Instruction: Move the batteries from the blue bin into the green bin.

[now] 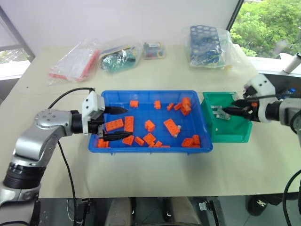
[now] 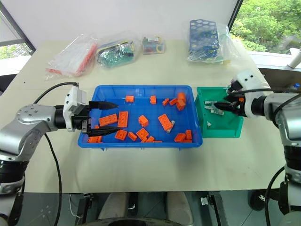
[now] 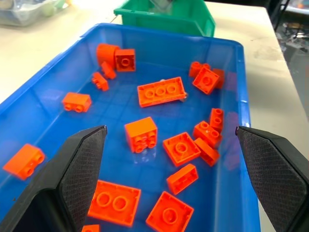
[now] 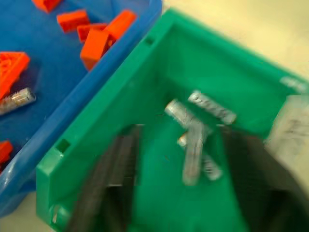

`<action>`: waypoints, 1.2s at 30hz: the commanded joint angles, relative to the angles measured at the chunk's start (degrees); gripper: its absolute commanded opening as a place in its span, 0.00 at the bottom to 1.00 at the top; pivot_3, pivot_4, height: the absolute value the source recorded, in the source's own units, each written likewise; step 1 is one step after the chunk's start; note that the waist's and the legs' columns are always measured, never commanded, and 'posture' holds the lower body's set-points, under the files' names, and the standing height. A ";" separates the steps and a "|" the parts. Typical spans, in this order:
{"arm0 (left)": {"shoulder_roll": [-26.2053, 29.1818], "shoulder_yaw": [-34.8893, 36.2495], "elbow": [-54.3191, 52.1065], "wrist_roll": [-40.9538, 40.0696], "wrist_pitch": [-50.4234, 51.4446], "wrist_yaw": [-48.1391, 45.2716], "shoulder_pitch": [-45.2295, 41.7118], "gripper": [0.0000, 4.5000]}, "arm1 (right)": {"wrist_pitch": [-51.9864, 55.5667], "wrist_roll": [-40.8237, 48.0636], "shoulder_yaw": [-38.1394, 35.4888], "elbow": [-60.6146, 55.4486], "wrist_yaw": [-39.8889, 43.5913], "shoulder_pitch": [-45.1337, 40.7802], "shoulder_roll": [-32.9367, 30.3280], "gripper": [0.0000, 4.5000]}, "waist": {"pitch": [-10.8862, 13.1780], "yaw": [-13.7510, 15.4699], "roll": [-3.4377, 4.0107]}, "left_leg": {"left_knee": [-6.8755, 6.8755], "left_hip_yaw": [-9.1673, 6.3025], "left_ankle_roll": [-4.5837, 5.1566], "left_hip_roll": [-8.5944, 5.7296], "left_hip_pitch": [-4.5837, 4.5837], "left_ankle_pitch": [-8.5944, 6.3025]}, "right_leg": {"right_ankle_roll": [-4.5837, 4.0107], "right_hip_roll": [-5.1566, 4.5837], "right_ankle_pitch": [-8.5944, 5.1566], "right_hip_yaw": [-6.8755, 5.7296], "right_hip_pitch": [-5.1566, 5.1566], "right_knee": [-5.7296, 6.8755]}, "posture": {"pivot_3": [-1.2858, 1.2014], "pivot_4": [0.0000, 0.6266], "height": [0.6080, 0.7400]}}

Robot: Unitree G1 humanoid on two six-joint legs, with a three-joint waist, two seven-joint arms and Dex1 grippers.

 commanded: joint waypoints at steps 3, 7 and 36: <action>0.10 -0.11 0.49 0.51 -1.43 -0.85 -1.94 1.00 | 0.91 3.07 -1.08 -2.92 -1.01 -6.83 0.53 0.86 | 0.01 0.02 0.01 | 0.00 0.01 0.00 -0.02 -0.01 0.00 | 0.01 -0.04 0.00 0.00 -0.01 -0.01 | 0.52 0.24 1.00; 0.16 -0.03 0.38 0.74 -1.65 -0.88 -1.62 1.00 | 4.23 6.32 2.68 -7.28 -1.75 -10.55 4.41 0.86 | 0.00 0.03 0.00 | -0.02 -0.06 0.00 0.02 -0.01 0.00 | 0.00 0.02 0.00 -0.02 0.00 -0.01 | 0.52 0.24 1.00; 2.00 2.50 -3.08 -1.28 1.02 2.29 0.36 1.00 | 3.01 -3.72 26.87 -12.58 -20.59 -2.53 21.41 0.88 | -0.03 0.25 -0.08 | 0.03 -0.13 0.00 -0.04 -0.06 0.00 | 0.00 -0.04 0.00 -0.10 0.02 0.00 | 0.52 0.24 1.00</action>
